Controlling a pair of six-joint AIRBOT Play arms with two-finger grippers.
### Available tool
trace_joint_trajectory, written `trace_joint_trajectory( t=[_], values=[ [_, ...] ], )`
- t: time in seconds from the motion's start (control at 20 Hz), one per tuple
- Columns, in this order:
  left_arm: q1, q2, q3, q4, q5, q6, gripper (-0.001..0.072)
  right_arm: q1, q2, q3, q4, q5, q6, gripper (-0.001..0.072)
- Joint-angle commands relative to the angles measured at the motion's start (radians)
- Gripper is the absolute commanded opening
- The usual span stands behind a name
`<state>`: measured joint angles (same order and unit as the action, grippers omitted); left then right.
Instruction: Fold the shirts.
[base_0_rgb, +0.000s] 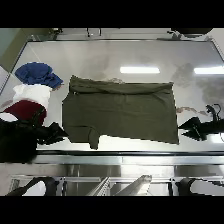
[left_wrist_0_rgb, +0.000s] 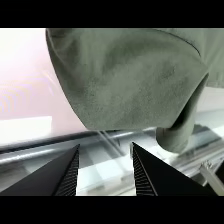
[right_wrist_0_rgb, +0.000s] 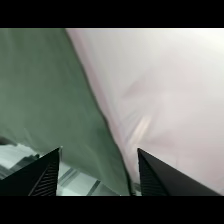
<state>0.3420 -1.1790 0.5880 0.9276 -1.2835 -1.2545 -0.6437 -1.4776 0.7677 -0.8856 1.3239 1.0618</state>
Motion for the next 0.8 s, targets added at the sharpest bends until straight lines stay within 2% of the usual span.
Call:
trace_joint_trajectory(
  t=[0.0,0.2,0.5,0.65,0.75],
  values=[
    [-0.001,0.065,-0.079,-0.065,0.109,0.02,0.0344,0.073,-0.013,-0.045,0.004,-0.048,-0.019,0.0418],
    [-0.001,0.062,-0.125,-0.103,0.167,0.043,0.0344,0.184,-0.013,-0.046,0.024,-0.084,-0.022,0.0418],
    [-0.001,0.062,-0.163,-0.056,0.199,0.038,0.0344,0.226,-0.013,-0.046,0.061,-0.085,-0.022,0.0419],
    [-0.002,0.061,-0.196,-0.117,0.275,0.051,0.0344,0.226,-0.013,-0.046,0.061,-0.085,-0.022,0.0419],
    [-0.019,0.034,-0.201,-0.223,0.301,0.108,0.0345,0.226,-0.013,-0.046,0.065,-0.086,-0.022,0.0419]
  ],
)
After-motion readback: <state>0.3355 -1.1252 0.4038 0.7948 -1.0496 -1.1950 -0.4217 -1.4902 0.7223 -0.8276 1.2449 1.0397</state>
